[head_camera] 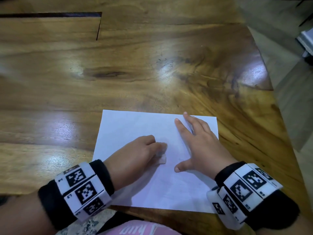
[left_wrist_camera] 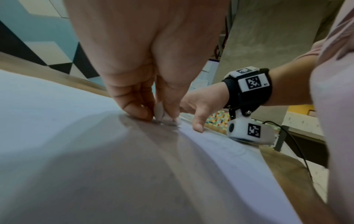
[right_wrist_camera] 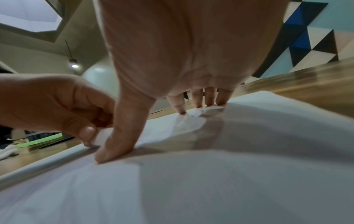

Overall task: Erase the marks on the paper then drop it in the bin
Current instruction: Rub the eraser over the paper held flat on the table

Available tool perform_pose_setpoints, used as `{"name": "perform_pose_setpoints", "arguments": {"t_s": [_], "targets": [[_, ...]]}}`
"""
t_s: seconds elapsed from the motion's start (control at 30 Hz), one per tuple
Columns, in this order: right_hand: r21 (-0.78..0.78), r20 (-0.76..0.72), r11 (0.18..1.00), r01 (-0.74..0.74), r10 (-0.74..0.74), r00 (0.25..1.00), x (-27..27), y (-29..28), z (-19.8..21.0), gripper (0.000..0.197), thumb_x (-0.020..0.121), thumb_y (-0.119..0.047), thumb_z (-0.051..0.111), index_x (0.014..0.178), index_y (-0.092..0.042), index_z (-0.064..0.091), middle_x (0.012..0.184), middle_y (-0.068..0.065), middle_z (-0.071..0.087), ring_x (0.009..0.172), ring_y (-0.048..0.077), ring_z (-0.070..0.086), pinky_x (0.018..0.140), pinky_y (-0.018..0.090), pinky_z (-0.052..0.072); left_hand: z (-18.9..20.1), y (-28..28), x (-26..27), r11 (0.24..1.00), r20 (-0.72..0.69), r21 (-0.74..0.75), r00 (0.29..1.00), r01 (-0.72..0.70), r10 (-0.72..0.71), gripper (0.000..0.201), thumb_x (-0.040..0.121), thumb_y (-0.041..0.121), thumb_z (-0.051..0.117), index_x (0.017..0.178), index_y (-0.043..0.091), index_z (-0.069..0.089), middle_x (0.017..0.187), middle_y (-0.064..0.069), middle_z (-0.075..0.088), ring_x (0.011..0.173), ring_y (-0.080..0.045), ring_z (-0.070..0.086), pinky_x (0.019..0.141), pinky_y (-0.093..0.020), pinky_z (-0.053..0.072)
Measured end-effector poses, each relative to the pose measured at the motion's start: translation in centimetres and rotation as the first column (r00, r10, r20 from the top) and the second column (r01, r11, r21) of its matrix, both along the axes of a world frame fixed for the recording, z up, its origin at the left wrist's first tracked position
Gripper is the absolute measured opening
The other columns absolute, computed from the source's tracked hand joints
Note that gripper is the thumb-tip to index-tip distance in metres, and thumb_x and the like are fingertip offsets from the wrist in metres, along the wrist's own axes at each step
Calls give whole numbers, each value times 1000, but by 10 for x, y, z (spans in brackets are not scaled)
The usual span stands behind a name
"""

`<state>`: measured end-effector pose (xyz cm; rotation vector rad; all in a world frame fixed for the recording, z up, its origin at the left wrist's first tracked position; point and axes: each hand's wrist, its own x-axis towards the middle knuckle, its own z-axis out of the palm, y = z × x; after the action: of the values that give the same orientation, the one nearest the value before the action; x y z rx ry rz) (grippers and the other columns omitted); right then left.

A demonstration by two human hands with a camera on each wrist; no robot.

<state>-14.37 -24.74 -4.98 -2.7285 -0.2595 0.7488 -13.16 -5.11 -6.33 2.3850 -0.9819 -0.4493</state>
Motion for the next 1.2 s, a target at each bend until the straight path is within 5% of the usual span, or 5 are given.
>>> {"name": "perform_pose_setpoints", "arguments": {"t_s": [0.27, 0.43, 0.63, 1.1, 1.2], "targets": [[-126, 158, 898, 422, -402, 902, 13, -19, 8, 115, 60, -61, 76, 147, -13, 17, 146, 7, 19, 132, 24, 15, 107, 34, 23, -3, 26, 6, 987, 8, 7, 987, -160, 160, 22, 83, 35, 48, 84, 21, 64, 85, 6, 52, 80, -7, 44, 70, -19, 38], [-140, 141, 897, 419, -401, 905, 18, -15, 9, 95, 61, -54, 80, 133, -9, 37, 127, 6, 31, 117, 24, 27, 98, 30, 29, -7, 36, 0, 992, -4, 56, 994, -112, 113, 26, 86, 37, 37, 85, 27, 61, 128, -8, 52, 131, -26, 38, 106, -34, 30], [-114, 117, 919, 377, -365, 924, 21, -11, 12, 85, 65, -49, 79, 130, -12, 40, 124, 5, 32, 116, 22, 27, 98, 28, 28, -11, 53, 9, 991, -66, 58, 990, -119, 123, 37, 81, 46, 29, 88, 25, 58, 142, 3, 36, 137, -21, 19, 110, -36, 15], [-4, 117, 987, 163, -161, 980, 23, 13, 4, 82, 77, -46, 71, 145, -28, 28, 149, -5, 17, 131, 16, 14, 110, 30, 24, 6, 70, 40, 984, -98, 68, 981, -164, 170, 31, 80, 30, 38, 93, 17, 63, 135, 2, 49, 134, -13, 31, 104, -18, 22], [21, 98, 994, 108, -110, 989, 20, 13, 2, 91, 74, -49, 72, 147, -32, 21, 153, -8, 9, 135, 14, 7, 113, 31, 18, 18, 53, 49, 986, 13, 47, 987, -163, 162, 23, 83, 27, 47, 87, 14, 66, 101, -8, 62, 97, -16, 54, 79, -13, 37]]}}
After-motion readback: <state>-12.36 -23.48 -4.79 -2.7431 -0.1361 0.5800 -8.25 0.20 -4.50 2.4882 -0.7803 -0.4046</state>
